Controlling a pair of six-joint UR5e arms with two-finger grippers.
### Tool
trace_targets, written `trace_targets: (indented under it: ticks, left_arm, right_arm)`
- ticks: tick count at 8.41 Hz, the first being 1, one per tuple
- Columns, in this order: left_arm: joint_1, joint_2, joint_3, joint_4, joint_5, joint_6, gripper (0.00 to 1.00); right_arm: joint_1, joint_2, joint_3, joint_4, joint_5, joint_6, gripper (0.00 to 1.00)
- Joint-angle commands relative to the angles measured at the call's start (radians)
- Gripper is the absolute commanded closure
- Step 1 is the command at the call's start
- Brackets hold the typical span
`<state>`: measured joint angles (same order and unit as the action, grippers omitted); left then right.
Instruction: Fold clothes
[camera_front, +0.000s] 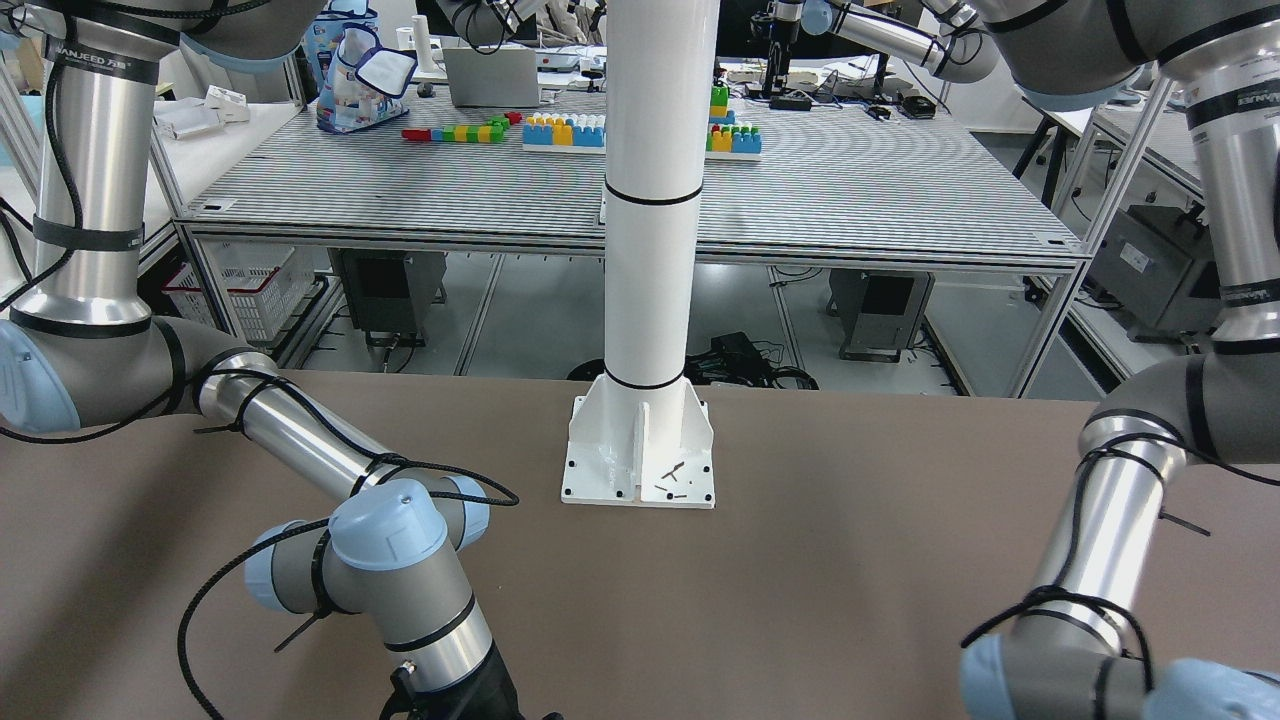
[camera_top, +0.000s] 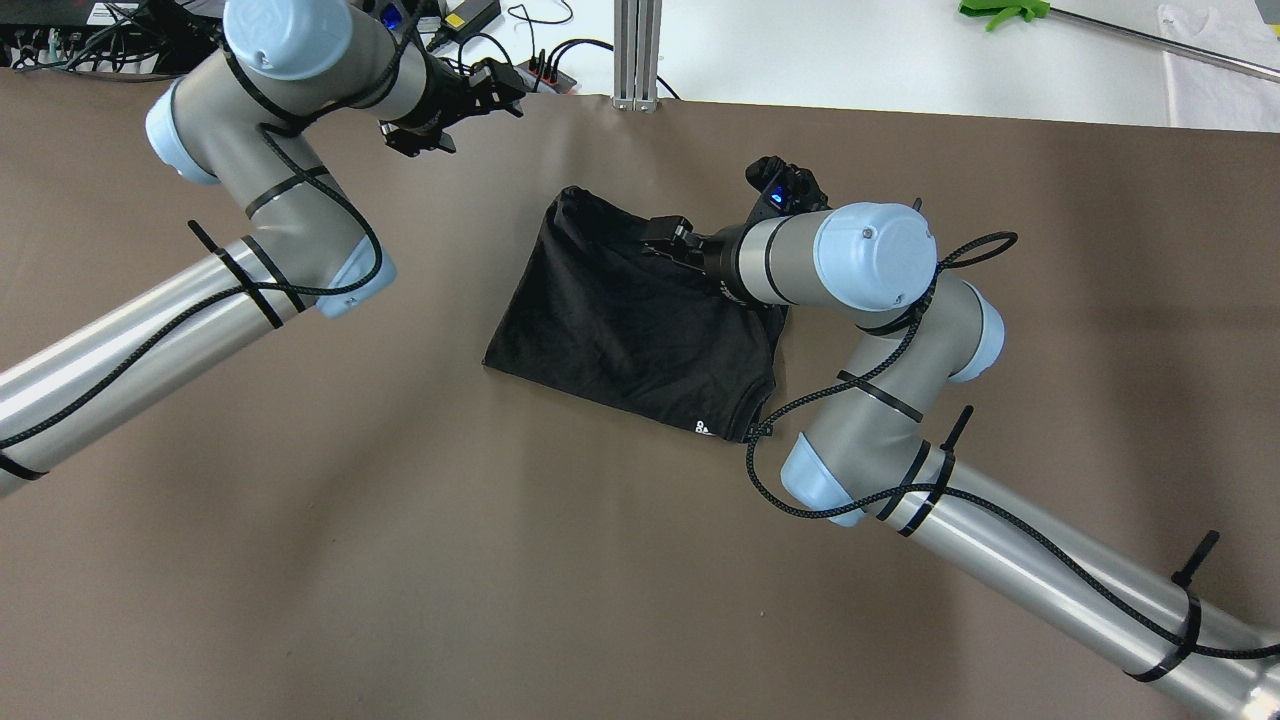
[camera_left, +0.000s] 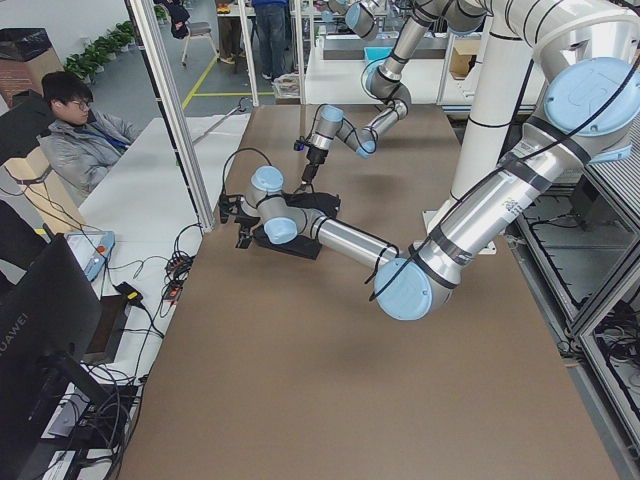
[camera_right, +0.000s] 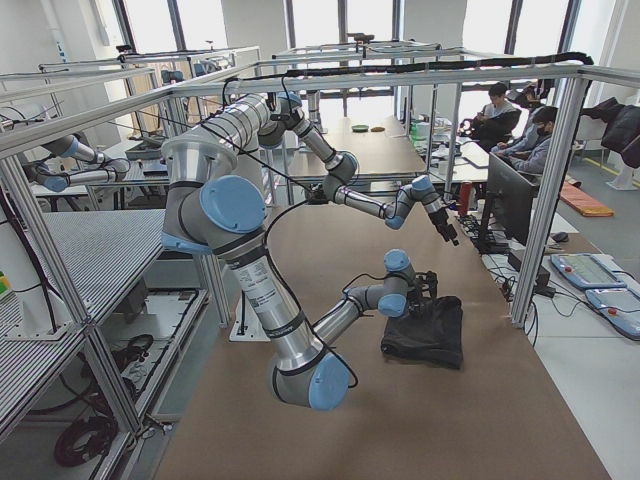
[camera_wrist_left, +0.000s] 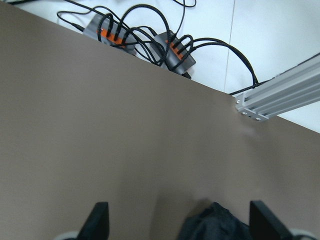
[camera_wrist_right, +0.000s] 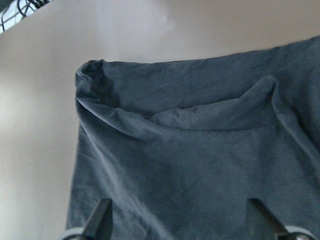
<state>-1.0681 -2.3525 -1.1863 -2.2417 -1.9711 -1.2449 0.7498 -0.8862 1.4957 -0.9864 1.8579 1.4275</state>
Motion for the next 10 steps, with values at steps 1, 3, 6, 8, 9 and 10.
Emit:
trace_targets:
  ticks: [1, 3, 6, 8, 9, 10]
  left_arm:
    - [-0.155, 0.129, 0.013, 0.004, -0.019, 0.322, 0.0]
    - [-0.239, 0.206, 0.007, 0.004, -0.02, 0.592, 0.0]
    - [-0.321, 0.317, 0.002, -0.002, 0.032, 0.741, 0.0]
    - [-0.407, 0.386, -0.001, -0.002, 0.035, 0.934, 0.0]
    - [-0.452, 0.412, 0.0, -0.002, 0.035, 1.011, 0.0]
    - [-0.472, 0.447, -0.004, -0.009, 0.044, 1.054, 0.0]
  right_arm:
    - [0.124, -0.081, 0.125, -0.347, 0.113, -0.491, 0.06]
    - [0.298, -0.225, 0.326, -0.676, 0.113, -0.992, 0.06]
    - [0.458, -0.417, 0.34, -0.716, 0.075, -1.236, 0.06]
    - [0.549, -0.523, 0.336, -0.716, 0.041, -1.48, 0.06]
    - [0.607, -0.539, 0.334, -0.721, 0.029, -1.6, 0.06]
    - [0.64, -0.571, 0.337, -0.719, 0.029, -1.624, 0.06]
